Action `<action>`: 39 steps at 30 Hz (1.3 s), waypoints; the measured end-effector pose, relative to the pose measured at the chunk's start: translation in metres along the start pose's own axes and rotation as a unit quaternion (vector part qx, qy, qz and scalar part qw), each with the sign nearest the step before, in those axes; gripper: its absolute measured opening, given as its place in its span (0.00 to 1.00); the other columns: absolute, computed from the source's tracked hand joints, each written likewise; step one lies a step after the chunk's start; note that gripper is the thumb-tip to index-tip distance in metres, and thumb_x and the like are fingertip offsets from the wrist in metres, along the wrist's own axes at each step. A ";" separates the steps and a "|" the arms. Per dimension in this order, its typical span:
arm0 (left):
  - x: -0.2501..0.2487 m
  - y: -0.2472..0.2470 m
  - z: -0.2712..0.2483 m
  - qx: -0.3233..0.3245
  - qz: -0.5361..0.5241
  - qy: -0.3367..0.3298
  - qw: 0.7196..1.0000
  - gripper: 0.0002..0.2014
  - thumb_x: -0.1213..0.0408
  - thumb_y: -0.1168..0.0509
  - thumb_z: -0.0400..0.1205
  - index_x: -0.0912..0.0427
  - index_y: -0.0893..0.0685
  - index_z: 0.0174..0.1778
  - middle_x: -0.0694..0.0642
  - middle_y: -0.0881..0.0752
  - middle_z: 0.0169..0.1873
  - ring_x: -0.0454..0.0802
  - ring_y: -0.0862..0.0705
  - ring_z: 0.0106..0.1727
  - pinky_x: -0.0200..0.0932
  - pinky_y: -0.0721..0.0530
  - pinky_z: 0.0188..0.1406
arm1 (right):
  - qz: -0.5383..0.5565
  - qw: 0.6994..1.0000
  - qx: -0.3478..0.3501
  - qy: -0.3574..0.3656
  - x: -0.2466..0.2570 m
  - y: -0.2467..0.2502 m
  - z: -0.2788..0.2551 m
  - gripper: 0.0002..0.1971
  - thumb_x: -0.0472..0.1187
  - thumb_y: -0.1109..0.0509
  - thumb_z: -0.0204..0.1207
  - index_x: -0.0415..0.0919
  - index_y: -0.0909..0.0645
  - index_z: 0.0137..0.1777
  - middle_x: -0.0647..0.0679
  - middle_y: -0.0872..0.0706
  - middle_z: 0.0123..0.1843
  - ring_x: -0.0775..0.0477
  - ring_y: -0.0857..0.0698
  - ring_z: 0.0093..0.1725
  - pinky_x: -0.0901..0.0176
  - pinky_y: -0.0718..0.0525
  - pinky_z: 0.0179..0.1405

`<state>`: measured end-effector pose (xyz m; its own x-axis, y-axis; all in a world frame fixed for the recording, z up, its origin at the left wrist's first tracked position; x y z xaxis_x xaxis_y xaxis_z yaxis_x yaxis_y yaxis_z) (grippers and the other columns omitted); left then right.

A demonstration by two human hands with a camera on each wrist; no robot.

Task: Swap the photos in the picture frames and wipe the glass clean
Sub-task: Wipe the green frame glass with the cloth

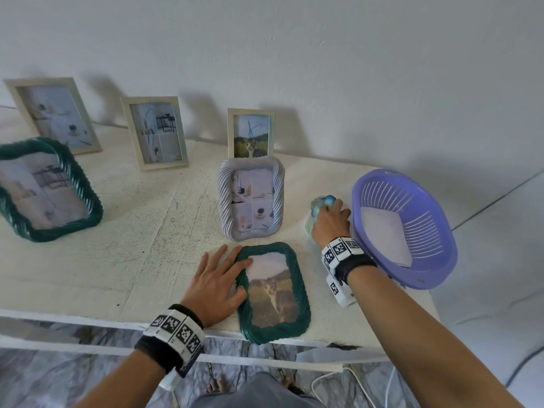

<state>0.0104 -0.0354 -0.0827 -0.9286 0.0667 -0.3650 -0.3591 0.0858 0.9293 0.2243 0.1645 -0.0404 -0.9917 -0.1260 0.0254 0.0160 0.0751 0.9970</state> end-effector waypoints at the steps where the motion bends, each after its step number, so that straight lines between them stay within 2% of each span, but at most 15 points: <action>1: 0.000 0.000 0.000 0.001 0.000 0.000 1.000 0.33 0.43 0.53 0.77 0.43 0.32 0.81 0.48 0.41 0.86 0.56 0.48 0.87 0.60 0.59 0.83 | -0.017 1.000 -0.001 0.003 -0.001 -0.001 -0.001 0.24 0.38 0.33 0.77 0.32 0.30 0.72 0.31 0.37 0.76 0.29 0.29 0.69 0.46 0.24 0.65; 3: 0.000 0.001 0.001 0.002 -0.002 0.000 1.000 0.33 0.42 0.54 0.78 0.43 0.32 0.81 0.48 0.42 0.86 0.56 0.49 0.87 0.60 0.60 0.83 | -0.050 0.998 0.002 0.029 -0.003 -0.003 -0.002 0.31 0.39 0.33 0.78 0.28 0.36 0.78 0.28 0.46 0.82 0.25 0.40 0.79 0.41 0.32 0.76; 6: 0.000 0.001 0.001 0.012 -0.001 0.003 1.000 0.34 0.42 0.56 0.77 0.42 0.34 0.82 0.47 0.44 0.86 0.56 0.51 0.87 0.58 0.62 0.83 | -0.046 0.996 0.025 0.072 -0.004 -0.011 -0.004 0.34 0.38 0.39 0.81 0.26 0.48 0.82 0.30 0.53 0.86 0.31 0.53 0.85 0.38 0.44 0.83; 12: -0.002 0.005 0.002 0.040 0.020 0.011 0.999 0.37 0.40 0.62 0.75 0.41 0.39 0.84 0.46 0.50 0.87 0.54 0.56 0.88 0.59 0.63 0.83 | 0.028 0.990 0.123 0.057 -0.011 -0.021 -0.003 0.34 0.50 0.53 0.88 0.35 0.61 0.86 0.32 0.61 0.86 0.33 0.59 0.86 0.39 0.55 0.85; 17: -0.004 0.006 0.001 0.057 0.034 0.009 0.998 0.40 0.39 0.67 0.74 0.41 0.44 0.85 0.46 0.55 0.87 0.54 0.60 0.87 0.60 0.64 0.84 | 0.009 0.986 0.152 0.061 -0.010 -0.015 -0.005 0.35 0.55 0.55 0.88 0.39 0.64 0.86 0.33 0.65 0.86 0.33 0.62 0.85 0.37 0.57 0.84; 19: -0.004 0.006 0.000 0.060 0.019 0.005 0.998 0.39 0.39 0.66 0.74 0.39 0.47 0.85 0.45 0.57 0.87 0.53 0.61 0.87 0.58 0.67 0.83 | 0.025 0.988 0.135 0.068 -0.009 -0.007 -0.009 0.34 0.54 0.54 0.88 0.39 0.62 0.86 0.32 0.62 0.86 0.33 0.60 0.86 0.36 0.55 0.84; 21: -0.003 0.008 -0.001 0.051 -0.015 0.003 0.999 0.38 0.39 0.64 0.75 0.37 0.51 0.86 0.46 0.58 0.87 0.52 0.61 0.87 0.56 0.67 0.83 | 0.050 0.992 0.070 0.089 -0.006 0.005 -0.021 0.32 0.53 0.52 0.88 0.38 0.54 0.86 0.31 0.53 0.86 0.33 0.53 0.86 0.36 0.50 0.84; 24: -0.004 0.015 -0.008 -0.002 -0.082 0.013 0.997 0.36 0.41 0.55 0.78 0.43 0.40 0.85 0.53 0.42 0.86 0.55 0.44 0.86 0.57 0.47 0.84 | 0.097 0.990 0.012 0.101 0.005 0.020 -0.061 0.28 0.50 0.46 0.87 0.35 0.38 0.81 0.32 0.31 0.78 0.31 0.33 0.77 0.40 0.30 0.75; 26: -0.009 0.021 -0.016 -0.058 -0.095 0.032 0.993 0.31 0.45 0.51 0.80 0.53 0.25 0.77 0.57 0.23 0.76 0.59 0.25 0.74 0.57 0.25 0.71 | 0.117 0.989 0.033 0.083 0.013 0.022 -0.095 0.24 0.49 0.43 0.86 0.35 0.32 0.76 0.35 0.22 0.68 0.33 0.24 0.67 0.44 0.22 0.62; 27: -0.013 0.024 -0.020 -0.083 -0.101 0.047 0.990 0.28 0.46 0.49 0.80 0.56 0.20 0.72 0.57 0.17 0.68 0.59 0.19 0.66 0.55 0.19 0.62 | 0.121 0.989 0.053 0.072 0.017 0.020 -0.112 0.23 0.50 0.43 0.85 0.36 0.31 0.74 0.36 0.20 0.64 0.35 0.22 0.64 0.45 0.20 0.57; 29: -0.022 0.028 -0.027 -0.100 -0.122 0.072 0.985 0.22 0.51 0.44 0.83 0.57 0.18 0.68 0.56 0.13 0.58 0.57 0.16 0.57 0.50 0.17 0.51 | 0.126 0.986 0.088 0.059 0.025 0.011 -0.139 0.23 0.52 0.43 0.84 0.38 0.31 0.72 0.39 0.18 0.59 0.36 0.21 0.61 0.46 0.19 0.53; 32: -0.034 0.028 -0.032 -0.080 -0.176 0.085 0.977 0.19 0.55 0.37 0.85 0.56 0.21 0.71 0.57 0.13 0.60 0.54 0.15 0.57 0.48 0.17 0.52 | 0.199 0.976 0.078 0.051 0.035 -0.003 -0.163 0.19 0.54 0.43 0.80 0.43 0.27 0.65 0.43 0.17 0.53 0.37 0.20 0.56 0.45 0.18 0.52; 36: -0.035 0.026 -0.035 -0.035 -0.201 0.106 0.973 0.26 0.52 0.37 0.84 0.56 0.29 0.78 0.57 0.17 0.68 0.59 0.19 0.64 0.52 0.21 0.63 | 0.408 0.908 0.058 -0.078 0.034 -0.004 -0.170 0.15 0.45 0.37 0.82 0.36 0.19 0.62 0.42 0.16 0.50 0.40 0.18 0.54 0.50 0.21 0.58; 38: -0.031 0.025 -0.038 -0.022 -0.220 0.113 0.969 0.28 0.49 0.38 0.84 0.54 0.32 0.79 0.58 0.16 0.65 0.61 0.19 0.63 0.55 0.20 0.62 | 0.488 0.862 0.075 -0.118 0.034 0.000 -0.174 0.11 0.43 0.35 0.82 0.35 0.16 0.46 0.41 0.15 0.41 0.41 0.17 0.47 0.51 0.21 0.47; 39: -0.029 0.025 -0.040 -0.021 -0.233 0.113 0.966 0.29 0.47 0.38 0.84 0.53 0.33 0.80 0.59 0.15 0.64 0.61 0.18 0.62 0.56 0.19 0.62 | 0.528 0.835 0.086 -0.127 0.038 0.000 -0.177 0.11 0.43 0.34 0.81 0.34 0.17 0.44 0.39 0.13 0.40 0.41 0.14 0.45 0.50 0.18 0.45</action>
<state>0.0251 -0.0746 -0.0466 -0.6608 -0.1886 -0.7265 -0.7415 0.0145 0.6708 0.2093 -0.0149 -0.0263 -0.4316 0.3125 0.8462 0.9020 0.1552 0.4028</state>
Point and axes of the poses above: each hand's wrist, its own z-axis towards the middle knuckle, its own y-axis out of the back of the hand, x = y × z, the point moved 3 cm from there along z, towards the middle knuckle
